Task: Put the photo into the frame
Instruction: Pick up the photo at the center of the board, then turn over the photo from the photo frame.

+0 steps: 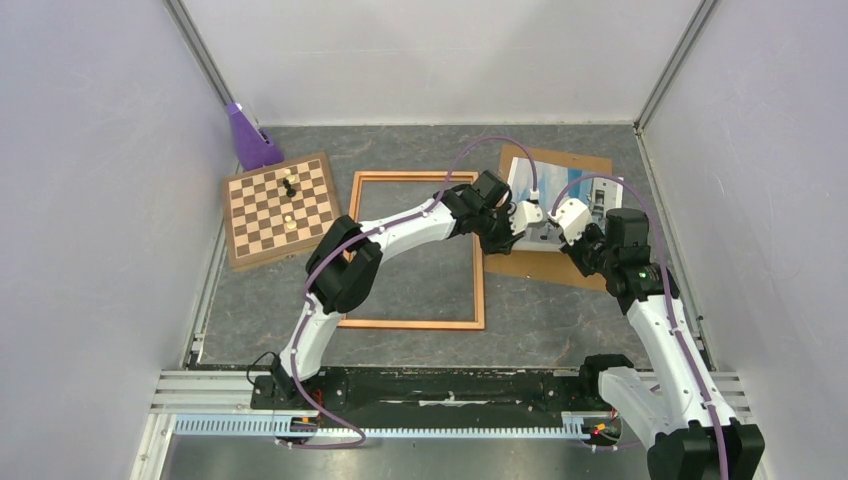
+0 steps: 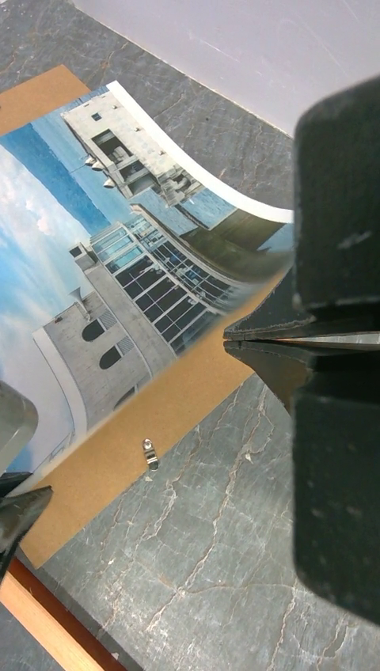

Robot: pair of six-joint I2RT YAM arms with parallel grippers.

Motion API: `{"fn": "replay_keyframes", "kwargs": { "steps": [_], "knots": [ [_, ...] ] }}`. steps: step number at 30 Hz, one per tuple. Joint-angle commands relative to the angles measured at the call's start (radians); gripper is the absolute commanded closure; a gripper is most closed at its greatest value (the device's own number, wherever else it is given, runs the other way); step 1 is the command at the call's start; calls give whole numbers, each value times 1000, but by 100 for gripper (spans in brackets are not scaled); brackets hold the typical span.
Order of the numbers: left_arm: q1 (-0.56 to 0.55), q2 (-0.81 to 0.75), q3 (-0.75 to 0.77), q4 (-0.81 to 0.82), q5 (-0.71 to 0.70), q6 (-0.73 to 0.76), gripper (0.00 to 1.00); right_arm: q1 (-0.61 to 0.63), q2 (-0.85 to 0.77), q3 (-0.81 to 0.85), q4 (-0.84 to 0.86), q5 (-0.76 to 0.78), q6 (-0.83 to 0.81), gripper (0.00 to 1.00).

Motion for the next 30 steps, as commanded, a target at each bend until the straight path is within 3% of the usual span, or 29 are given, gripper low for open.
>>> {"fn": "replay_keyframes", "kwargs": {
  "steps": [1,3,7,9,13,23,30],
  "knots": [
    [-4,-22,88,-39,14,5,80,2,-10,49,6,20,25,97],
    [-4,-28,109,-56,13,2,84,2,-17,56,6,31,32,79],
    [-5,-28,177,-100,-4,5,98,2,-44,99,6,72,65,29],
    [-5,-31,207,-113,-25,6,98,1,-61,133,6,105,81,19],
    [-5,-50,260,-114,-100,22,98,2,-83,216,4,165,119,12],
    [11,-97,451,-140,-272,-3,98,2,-105,297,63,336,270,8],
    [21,-177,442,-160,-265,-26,98,2,-101,234,142,283,296,8]
  ]
}}
